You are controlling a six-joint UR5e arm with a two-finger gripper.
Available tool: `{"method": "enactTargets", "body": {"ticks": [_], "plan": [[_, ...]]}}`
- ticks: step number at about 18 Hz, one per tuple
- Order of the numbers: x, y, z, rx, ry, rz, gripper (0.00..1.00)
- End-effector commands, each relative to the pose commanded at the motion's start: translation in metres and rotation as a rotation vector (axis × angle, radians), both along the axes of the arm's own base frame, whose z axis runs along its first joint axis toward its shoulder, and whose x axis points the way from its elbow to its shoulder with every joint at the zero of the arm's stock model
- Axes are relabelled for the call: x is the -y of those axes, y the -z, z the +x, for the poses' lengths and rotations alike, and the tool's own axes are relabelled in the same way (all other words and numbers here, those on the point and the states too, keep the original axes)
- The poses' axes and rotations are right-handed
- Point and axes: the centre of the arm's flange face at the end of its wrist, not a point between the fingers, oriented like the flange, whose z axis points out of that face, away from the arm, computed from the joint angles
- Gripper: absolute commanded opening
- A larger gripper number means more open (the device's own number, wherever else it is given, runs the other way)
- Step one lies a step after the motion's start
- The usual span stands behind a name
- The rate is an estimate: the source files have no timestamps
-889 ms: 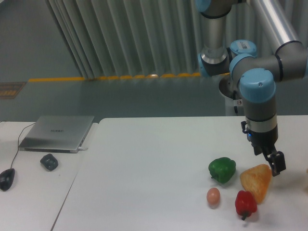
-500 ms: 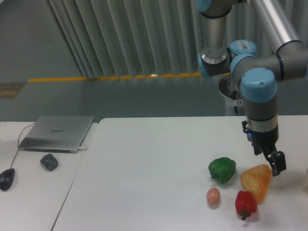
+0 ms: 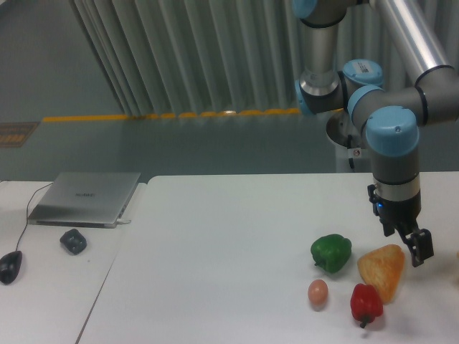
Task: Place the yellow pepper on the table
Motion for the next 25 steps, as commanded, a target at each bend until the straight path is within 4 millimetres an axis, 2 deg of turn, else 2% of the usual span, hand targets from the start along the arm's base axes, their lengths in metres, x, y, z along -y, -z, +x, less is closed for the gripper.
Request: {"method": "enactTargets", "body": {"ticks": [4,8,13,15,22,25], "plan": [[0.017,-0.011,-0.030,-0.019,0.099,-0.008,1.00],[0.041,-0.006,-0.060,-0.015,0.160,-0.025,1.00],[0.084,-0.011,-0.103,-0.028,0.074,-0.023,1.00],[0.091,-0.012,-0.118,-0.033,0.035,-0.019,1.00],[0.116,0.013,-0.176,-0.095,-0.072,0.015,1.00],[0.136,0.017,-0.208,-0.103,-0.124,0.016,1.00]]}}
